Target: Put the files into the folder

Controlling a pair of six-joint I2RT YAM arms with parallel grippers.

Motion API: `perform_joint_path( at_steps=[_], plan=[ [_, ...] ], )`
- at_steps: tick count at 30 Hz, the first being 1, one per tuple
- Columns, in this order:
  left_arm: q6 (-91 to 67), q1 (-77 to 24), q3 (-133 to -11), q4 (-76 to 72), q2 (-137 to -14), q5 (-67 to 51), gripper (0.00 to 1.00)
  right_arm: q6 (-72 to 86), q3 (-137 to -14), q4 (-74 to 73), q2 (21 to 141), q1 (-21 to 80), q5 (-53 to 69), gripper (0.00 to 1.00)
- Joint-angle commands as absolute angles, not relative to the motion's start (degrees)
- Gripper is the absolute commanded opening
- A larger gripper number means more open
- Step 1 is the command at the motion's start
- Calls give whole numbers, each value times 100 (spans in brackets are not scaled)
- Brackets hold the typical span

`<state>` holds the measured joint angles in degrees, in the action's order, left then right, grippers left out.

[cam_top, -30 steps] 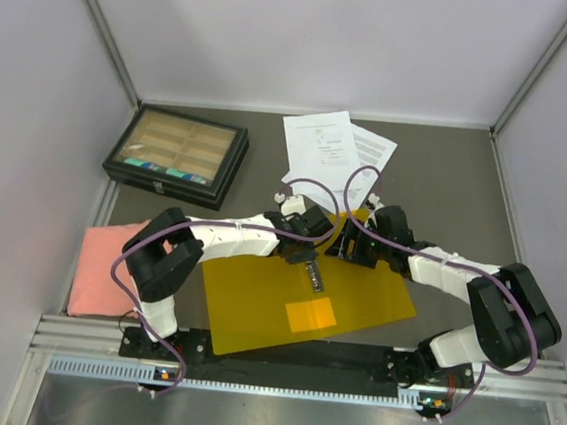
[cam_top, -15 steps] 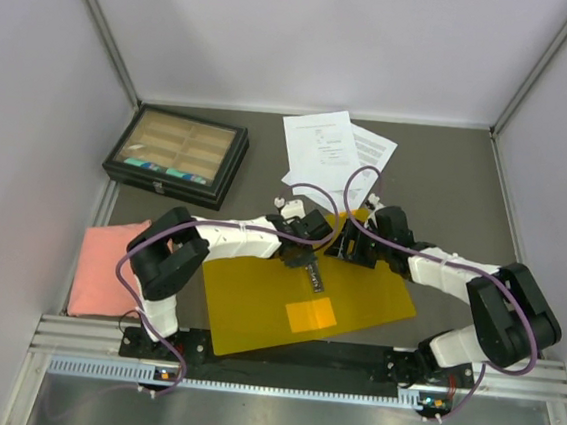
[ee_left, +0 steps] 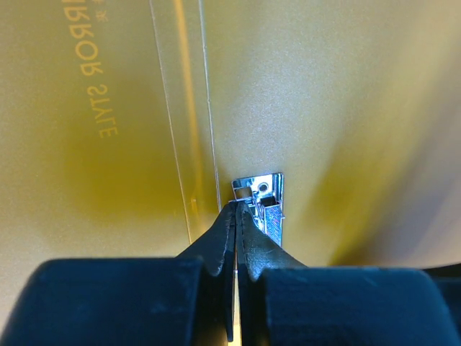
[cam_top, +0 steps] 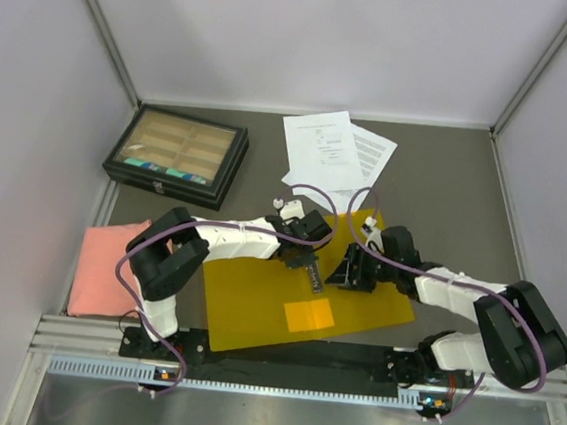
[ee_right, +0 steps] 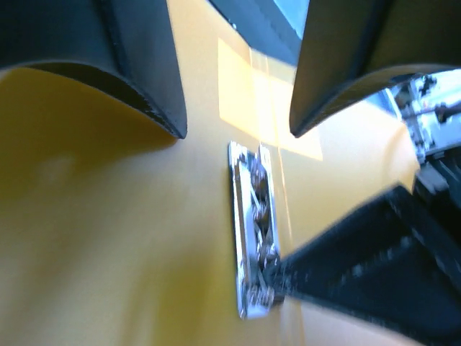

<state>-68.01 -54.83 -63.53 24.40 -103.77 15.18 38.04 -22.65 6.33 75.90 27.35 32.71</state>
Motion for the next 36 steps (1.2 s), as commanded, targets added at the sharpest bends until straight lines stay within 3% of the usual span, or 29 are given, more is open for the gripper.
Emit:
perform_joint_path(
  at_steps=[1, 12, 31, 36],
  plan=[
    [-6987, -5511, -6153, 2312, -10433, 1108, 0, 3560, -1925, 404, 7602, 2839, 3629, 51],
    [-7040, -5519, -6047, 2303, -10380, 1169, 0, 3867, -2153, 1318, 8218, 3577, 3419, 18],
    [-6908, -5520, -5959, 2224, -10248, 1248, 0, 4149, -2426, 1714, 8560, 3577, 3173, 19],
    [-6900, -5511, -5950, 2215, -10266, 1230, 0, 4148, -2461, 1775, 8666, 3577, 3225, 12]
  ],
)
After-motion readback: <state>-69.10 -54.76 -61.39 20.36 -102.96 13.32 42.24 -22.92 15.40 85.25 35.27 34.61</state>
